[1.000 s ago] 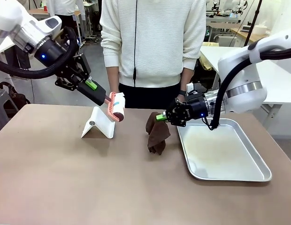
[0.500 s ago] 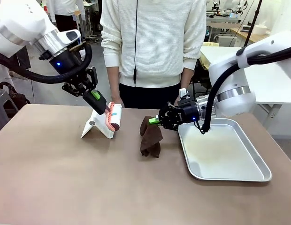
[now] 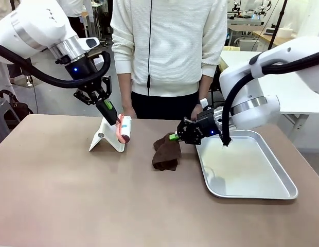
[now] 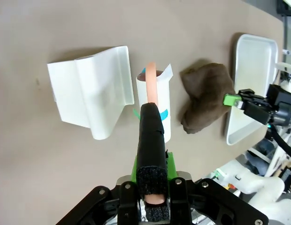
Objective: Clean the surface of the table.
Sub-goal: Return the Lint Roller and towel to their original positions.
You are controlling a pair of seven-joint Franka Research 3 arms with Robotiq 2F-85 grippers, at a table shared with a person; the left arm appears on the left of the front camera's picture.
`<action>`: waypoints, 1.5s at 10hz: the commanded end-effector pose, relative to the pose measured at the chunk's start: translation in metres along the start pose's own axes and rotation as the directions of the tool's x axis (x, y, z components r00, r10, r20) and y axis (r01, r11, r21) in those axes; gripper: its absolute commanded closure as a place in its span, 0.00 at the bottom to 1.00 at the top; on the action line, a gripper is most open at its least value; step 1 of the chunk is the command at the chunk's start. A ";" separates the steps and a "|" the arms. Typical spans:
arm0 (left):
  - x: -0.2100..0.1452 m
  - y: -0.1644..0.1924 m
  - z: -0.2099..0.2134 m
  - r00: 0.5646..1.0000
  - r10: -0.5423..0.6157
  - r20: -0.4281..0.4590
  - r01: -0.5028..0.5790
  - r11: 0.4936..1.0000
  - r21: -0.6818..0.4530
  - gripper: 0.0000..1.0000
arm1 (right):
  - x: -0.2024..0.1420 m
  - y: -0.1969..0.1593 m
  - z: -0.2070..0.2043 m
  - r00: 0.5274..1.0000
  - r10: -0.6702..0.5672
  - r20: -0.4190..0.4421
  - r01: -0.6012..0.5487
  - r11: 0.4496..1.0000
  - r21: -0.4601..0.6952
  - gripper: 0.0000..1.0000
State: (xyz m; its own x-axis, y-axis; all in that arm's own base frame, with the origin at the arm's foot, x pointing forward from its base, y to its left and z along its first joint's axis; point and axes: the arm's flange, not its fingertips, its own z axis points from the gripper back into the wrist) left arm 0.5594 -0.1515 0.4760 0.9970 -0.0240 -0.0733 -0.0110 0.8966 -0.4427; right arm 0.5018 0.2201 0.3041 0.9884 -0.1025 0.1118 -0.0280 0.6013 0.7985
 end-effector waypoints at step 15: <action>0.037 -0.007 -0.037 0.996 0.079 -0.040 -0.071 0.983 0.168 0.78 | 0.002 -0.012 -0.011 0.981 0.013 -0.196 -0.015 1.000 -0.007 0.93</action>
State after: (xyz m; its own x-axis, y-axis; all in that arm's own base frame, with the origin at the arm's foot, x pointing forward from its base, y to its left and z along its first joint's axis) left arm 0.5871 -0.1718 0.4415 0.9868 -0.0094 -0.1617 -0.0430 0.9474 -0.3173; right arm 0.4991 0.2231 0.2871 0.9997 0.0242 0.0090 -0.0219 0.6131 0.7897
